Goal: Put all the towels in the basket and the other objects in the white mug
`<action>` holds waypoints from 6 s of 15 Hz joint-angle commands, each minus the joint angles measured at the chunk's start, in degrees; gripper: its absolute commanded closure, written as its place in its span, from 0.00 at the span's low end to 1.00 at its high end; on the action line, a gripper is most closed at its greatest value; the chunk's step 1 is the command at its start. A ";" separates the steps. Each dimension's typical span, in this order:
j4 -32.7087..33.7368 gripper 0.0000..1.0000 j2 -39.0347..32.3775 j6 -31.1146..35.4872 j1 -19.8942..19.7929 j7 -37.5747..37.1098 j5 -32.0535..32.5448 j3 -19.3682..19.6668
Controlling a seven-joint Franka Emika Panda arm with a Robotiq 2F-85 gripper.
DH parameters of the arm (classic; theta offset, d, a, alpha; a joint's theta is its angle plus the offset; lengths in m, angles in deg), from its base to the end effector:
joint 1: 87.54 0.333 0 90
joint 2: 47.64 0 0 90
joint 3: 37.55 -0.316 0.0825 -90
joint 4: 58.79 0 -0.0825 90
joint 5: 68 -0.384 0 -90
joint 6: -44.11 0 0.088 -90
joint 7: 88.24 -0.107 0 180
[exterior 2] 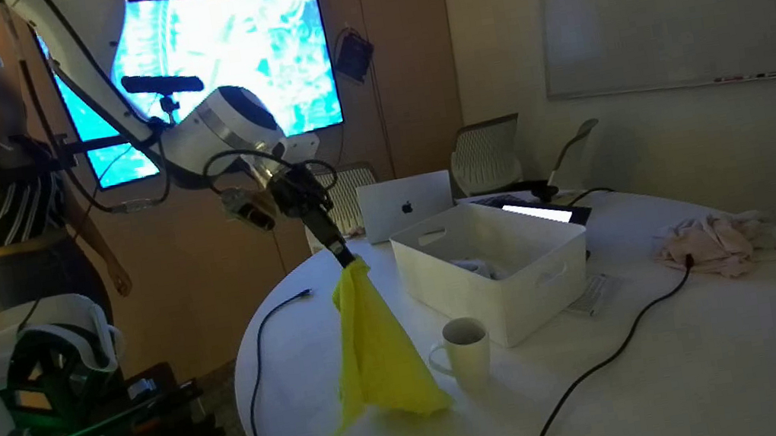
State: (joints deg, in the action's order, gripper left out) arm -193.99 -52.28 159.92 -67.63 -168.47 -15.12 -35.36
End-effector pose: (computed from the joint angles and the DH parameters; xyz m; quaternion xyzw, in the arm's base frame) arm 0.4646 0.0998 0.2825 0.8898 -0.2209 0.1438 0.3727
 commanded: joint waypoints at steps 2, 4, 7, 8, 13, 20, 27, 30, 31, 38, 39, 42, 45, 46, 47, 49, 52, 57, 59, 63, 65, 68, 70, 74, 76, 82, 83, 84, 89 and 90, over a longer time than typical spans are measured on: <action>1.34 0.99 4.50 -5.47 -2.82 0.07 -0.21 -7.94; 2.13 0.99 5.45 -6.76 -3.10 0.21 -0.25 -10.07; 3.87 0.99 5.91 -8.50 -3.45 0.52 -0.44 -12.09; 4.64 0.99 5.92 -9.31 -3.56 0.69 -0.62 -12.54; 8.99 0.99 5.79 -12.28 -3.97 2.20 -0.94 -13.72; 17.66 0.99 4.12 -13.90 -4.02 10.04 -1.37 -14.65; 26.25 0.99 -2.92 -8.16 -5.34 27.83 -4.91 -13.71; 32.46 0.99 -10.60 -5.31 -5.83 32.39 -5.69 -12.95; 35.57 0.99 -13.67 -5.54 -5.64 33.29 -5.91 -12.70; 56.66 0.99 -27.30 -8.67 -3.91 41.99 -12.50 -10.05; 59.59 0.99 -28.80 -9.42 -3.50 42.97 -13.74 -9.46; 67.48 0.99 -32.12 -11.38 -2.29 44.93 -17.11 -7.41; 73.28 0.99 -34.65 -10.28 -1.45 44.72 -19.84 -5.49; 74.87 0.99 -35.46 -9.91 -1.19 44.60 -20.78 -4.91; 76.36 0.99 -36.10 -8.88 -1.12 43.82 -21.82 -4.30; 79.30 0.99 -37.55 -7.44 -0.75 42.69 -23.74 -2.97; 82.27 0.99 -39.01 -4.88 -2.20 37.82 -22.62 -4.22; 86.08 0.99 -41.38 1.45 -2.53 26.93 -21.64 -2.95; 87.25 0.99 -42.03 2.66 -1.99 21.86 -20.49 -1.31; 88.64 0.99 -42.37 4.52 -1.05 12.20 -17.63 1.89; 89.37 0.99 -42.86 4.59 -1.10 10.19 -16.78 2.64; 91.32 0.99 -45.91 -0.07 -1.89 15.04 -18.56 1.44; 93.83 0.98 -49.45 -4.61 -1.57 20.77 -22.44 2.16; 94.64 0.61 -52.29 -9.89 -3.08 33.28 -26.26 -1.50; 92.57 0.45 -50.95 -12.11 -3.07 38.60 -26.82 -3.10; 81.95 0.00 -41.88 -16.49 -4.27 52.36 -27.22 -8.43; 78.40 0.00 -39.83 -16.35 -4.98 53.69 -27.57 -9.37; 74.80 0.00 -37.84 -15.60 -5.71 54.95 -27.87 -10.17; 60.90 0.00 -31.72 -14.12 -9.01 55.10 -30.24 -12.66; 58.13 0.01 -30.89 -13.29 -9.78 54.87 -30.81 -13.11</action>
State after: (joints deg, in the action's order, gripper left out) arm -124.55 -89.31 143.63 -74.76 -114.09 -43.65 -46.57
